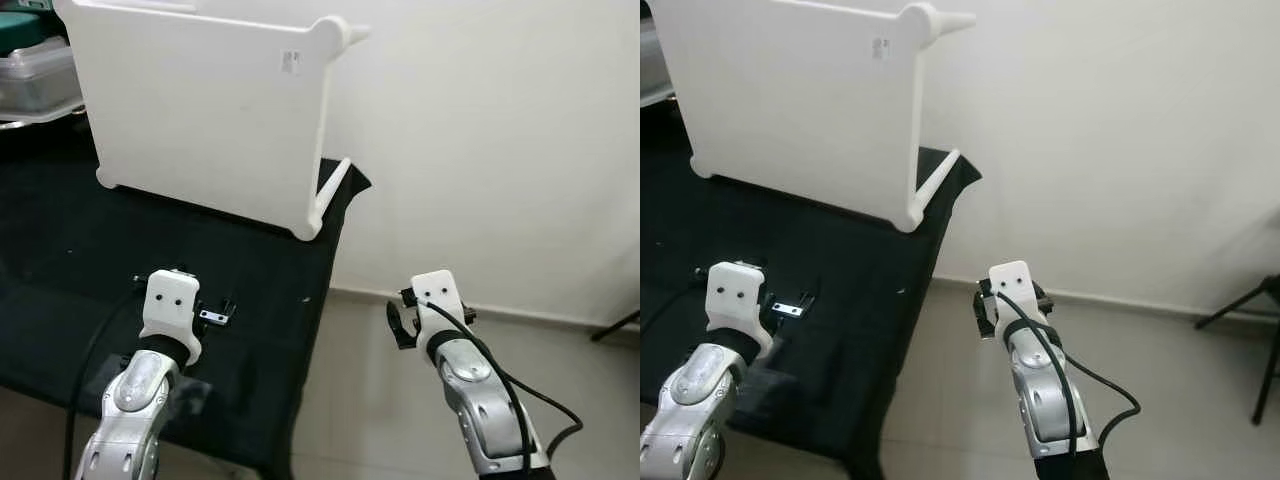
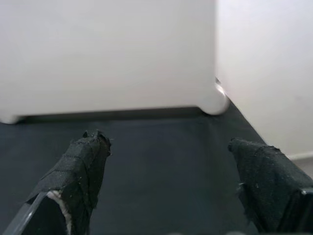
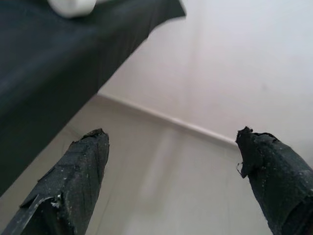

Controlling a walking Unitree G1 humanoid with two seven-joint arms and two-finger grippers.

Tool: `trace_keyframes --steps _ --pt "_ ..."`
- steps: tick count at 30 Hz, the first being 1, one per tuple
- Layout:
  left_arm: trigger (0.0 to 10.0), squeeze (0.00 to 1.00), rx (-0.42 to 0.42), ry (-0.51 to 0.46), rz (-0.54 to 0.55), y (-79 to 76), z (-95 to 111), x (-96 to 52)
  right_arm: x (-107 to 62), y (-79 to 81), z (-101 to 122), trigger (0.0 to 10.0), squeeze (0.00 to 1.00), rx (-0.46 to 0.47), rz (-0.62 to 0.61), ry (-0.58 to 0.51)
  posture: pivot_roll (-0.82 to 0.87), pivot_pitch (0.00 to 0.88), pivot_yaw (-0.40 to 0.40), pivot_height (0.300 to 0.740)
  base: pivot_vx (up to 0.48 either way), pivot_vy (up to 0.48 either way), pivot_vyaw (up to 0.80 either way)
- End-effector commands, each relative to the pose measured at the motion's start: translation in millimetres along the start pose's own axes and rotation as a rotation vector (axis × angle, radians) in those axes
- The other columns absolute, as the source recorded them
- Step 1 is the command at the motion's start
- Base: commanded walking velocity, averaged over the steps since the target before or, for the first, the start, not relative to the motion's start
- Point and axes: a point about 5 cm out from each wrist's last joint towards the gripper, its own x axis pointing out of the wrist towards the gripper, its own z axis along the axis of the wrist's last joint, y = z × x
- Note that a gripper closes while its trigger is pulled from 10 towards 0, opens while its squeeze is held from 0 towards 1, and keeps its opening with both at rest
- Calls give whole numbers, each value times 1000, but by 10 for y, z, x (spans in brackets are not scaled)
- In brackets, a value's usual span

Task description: Building children table

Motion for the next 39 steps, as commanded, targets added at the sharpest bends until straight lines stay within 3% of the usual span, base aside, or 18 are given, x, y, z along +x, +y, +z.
trace_keyframes --steps 1,10,39 --pt "10000 0 18 7 15 51 -18 -18 -1 37 45 10000 0 -3 10 -17 -6 0 -58 740 0 0 0" --pt "10000 0 24 0 9 58 -3 -3 14 57 42 10000 0 -10 15 -18 -2 0 -58 740 64 0 0" --pt "10000 0 15 -16 -25 -10 3 3 38 79 41 10000 0 -16 23 -27 1 0 -65 740 450 0 0"
